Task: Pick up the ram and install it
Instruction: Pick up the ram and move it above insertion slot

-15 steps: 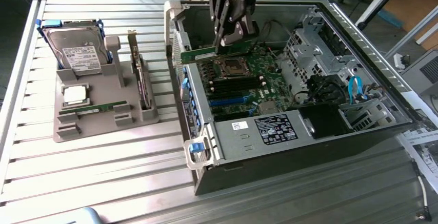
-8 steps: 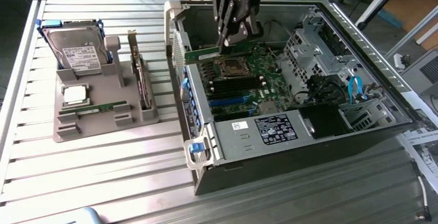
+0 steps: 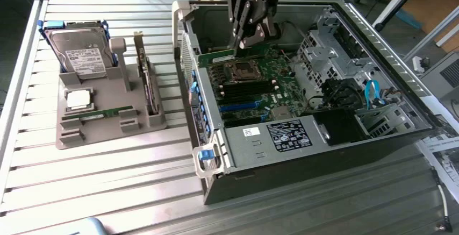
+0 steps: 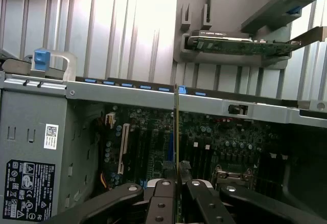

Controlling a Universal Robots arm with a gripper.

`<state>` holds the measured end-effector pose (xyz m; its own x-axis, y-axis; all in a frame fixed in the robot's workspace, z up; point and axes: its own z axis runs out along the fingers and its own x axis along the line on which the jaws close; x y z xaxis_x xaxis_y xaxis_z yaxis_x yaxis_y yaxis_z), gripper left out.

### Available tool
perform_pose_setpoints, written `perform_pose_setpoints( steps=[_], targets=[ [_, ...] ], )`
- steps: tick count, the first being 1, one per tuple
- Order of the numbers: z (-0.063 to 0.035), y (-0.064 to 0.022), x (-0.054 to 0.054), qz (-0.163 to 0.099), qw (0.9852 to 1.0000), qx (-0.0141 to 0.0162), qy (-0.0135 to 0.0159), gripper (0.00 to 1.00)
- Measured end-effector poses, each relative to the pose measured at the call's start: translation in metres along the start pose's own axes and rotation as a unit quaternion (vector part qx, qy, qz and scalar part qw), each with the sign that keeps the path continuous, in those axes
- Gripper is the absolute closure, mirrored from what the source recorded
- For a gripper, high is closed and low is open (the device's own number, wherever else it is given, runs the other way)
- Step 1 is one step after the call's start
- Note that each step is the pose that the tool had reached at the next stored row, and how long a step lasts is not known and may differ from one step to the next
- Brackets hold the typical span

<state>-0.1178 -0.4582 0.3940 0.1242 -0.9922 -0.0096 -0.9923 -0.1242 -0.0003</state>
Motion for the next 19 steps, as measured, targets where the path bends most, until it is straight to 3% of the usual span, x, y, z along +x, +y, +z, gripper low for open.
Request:
perform_pose_setpoints(
  steps=[19],
  targets=[
    [0.0019, -0.0203, 0.003, 0.000, 1.0000, 0.0000, 0.0000, 0.86]
  ],
)
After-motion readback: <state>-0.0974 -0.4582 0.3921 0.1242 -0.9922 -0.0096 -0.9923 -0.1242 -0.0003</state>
